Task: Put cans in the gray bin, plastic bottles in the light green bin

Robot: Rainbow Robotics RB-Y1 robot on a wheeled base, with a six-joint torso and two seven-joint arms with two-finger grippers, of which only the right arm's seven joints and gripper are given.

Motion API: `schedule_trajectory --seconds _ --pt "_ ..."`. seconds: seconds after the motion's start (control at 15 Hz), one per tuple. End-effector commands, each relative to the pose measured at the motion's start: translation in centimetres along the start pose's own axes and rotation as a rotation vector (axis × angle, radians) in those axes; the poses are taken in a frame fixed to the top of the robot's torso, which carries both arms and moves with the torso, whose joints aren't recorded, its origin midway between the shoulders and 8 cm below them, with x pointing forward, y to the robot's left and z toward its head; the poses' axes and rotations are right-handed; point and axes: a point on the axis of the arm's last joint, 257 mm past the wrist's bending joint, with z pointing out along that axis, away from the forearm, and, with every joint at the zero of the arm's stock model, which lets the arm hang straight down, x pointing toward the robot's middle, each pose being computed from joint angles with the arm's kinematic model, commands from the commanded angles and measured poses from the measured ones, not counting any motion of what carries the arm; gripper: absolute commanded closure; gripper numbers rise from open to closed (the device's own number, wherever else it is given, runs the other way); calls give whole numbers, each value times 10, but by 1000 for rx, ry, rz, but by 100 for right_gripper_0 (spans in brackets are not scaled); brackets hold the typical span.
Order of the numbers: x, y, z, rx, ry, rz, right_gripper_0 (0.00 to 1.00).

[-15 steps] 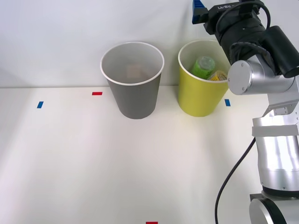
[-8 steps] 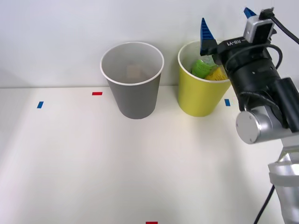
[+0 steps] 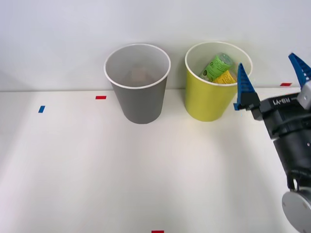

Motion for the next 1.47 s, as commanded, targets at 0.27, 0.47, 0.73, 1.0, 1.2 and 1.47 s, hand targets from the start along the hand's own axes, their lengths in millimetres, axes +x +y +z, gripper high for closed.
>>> schedule_trajectory --seconds 0.27,0.47,0.73,1.0,1.2,1.47 --pt "48 -12 -81 144 122 103 0" --pt "67 -20 -108 195 195 107 0" --pt "90 -23 -142 213 304 73 0" --pt "125 -29 -139 230 309 -20 0" --pt "142 -26 -133 237 271 -29 0" --pt "142 -11 -155 216 255 73 0"
